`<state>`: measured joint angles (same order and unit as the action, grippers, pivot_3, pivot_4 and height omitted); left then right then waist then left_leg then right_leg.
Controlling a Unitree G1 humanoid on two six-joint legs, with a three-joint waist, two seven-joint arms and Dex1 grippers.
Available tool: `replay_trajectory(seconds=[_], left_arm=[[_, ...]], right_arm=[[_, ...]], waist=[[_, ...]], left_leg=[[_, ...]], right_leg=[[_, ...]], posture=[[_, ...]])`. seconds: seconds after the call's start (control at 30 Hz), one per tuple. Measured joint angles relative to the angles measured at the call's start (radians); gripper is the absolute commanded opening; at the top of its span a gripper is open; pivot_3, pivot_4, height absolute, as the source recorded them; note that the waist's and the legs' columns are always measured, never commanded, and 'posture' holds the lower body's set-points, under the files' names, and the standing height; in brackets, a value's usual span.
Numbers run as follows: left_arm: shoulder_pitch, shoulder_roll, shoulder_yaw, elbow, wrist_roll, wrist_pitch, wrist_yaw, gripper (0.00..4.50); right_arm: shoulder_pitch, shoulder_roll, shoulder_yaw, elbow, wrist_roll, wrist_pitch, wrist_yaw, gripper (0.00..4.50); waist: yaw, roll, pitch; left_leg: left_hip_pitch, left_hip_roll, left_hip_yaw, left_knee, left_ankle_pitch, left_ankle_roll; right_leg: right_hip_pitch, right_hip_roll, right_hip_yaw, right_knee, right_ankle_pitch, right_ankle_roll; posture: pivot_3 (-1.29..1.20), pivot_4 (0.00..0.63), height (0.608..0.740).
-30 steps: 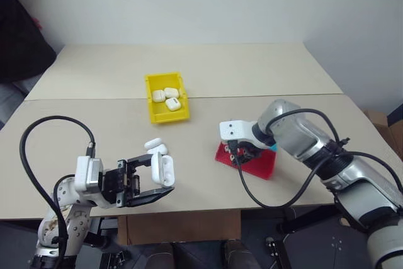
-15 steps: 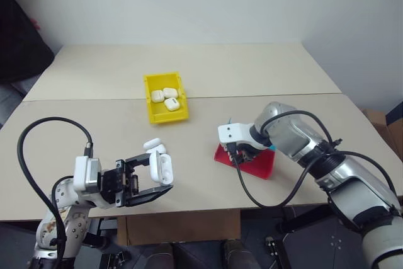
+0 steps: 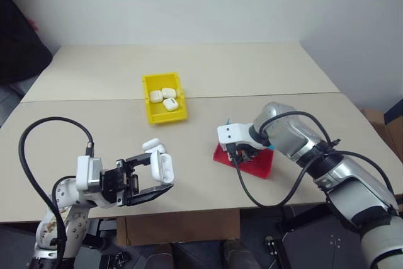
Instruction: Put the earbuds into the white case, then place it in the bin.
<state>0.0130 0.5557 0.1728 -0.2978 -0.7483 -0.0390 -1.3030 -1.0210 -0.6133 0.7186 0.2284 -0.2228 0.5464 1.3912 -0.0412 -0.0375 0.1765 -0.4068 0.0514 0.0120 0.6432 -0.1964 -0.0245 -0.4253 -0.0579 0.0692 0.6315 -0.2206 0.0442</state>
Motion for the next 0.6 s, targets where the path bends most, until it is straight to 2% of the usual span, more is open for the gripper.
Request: replay_trajectory(seconds=[0.37, 0.5, 0.6], left_arm=[[-0.001, 0.000, 0.002, 0.000, -0.006, 0.007, 0.005, 2.78], [-0.006, 0.000, 0.004, -0.005, -0.035, 0.032, 0.011, 2.78], [-0.021, 0.000, 0.005, -0.051, -0.080, 0.088, 0.046, 2.78]], right_arm=[[0.001, 0.006, -0.004, -0.005, -0.006, -0.009, -0.004, 1.13], [0.009, -0.013, -0.060, -0.083, 0.013, 0.037, 0.002, 1.13], [0.023, -0.052, -0.171, -0.218, 0.081, 0.152, 0.004, 1.13]], waist=[[-0.001, 0.000, 0.000], [-0.001, 0.000, 0.000], [0.003, 0.000, 0.000]], left_leg=[[0.000, 0.000, 0.000, 0.000, 0.000, 0.000], [0.000, 0.000, 0.000, 0.000, 0.000, 0.000], [-0.001, 0.000, -0.001, 0.000, 0.000, 0.000]], right_leg=[[0.000, 0.000, 0.000, 0.000, 0.000, 0.000], [0.000, 0.000, 0.000, 0.000, 0.000, 0.000], [-0.001, 0.000, 0.000, 0.000, 0.000, 0.000]], posture=[[0.00, 0.150, 0.740], [0.00, 0.150, 0.740], [0.00, 0.150, 0.740]])
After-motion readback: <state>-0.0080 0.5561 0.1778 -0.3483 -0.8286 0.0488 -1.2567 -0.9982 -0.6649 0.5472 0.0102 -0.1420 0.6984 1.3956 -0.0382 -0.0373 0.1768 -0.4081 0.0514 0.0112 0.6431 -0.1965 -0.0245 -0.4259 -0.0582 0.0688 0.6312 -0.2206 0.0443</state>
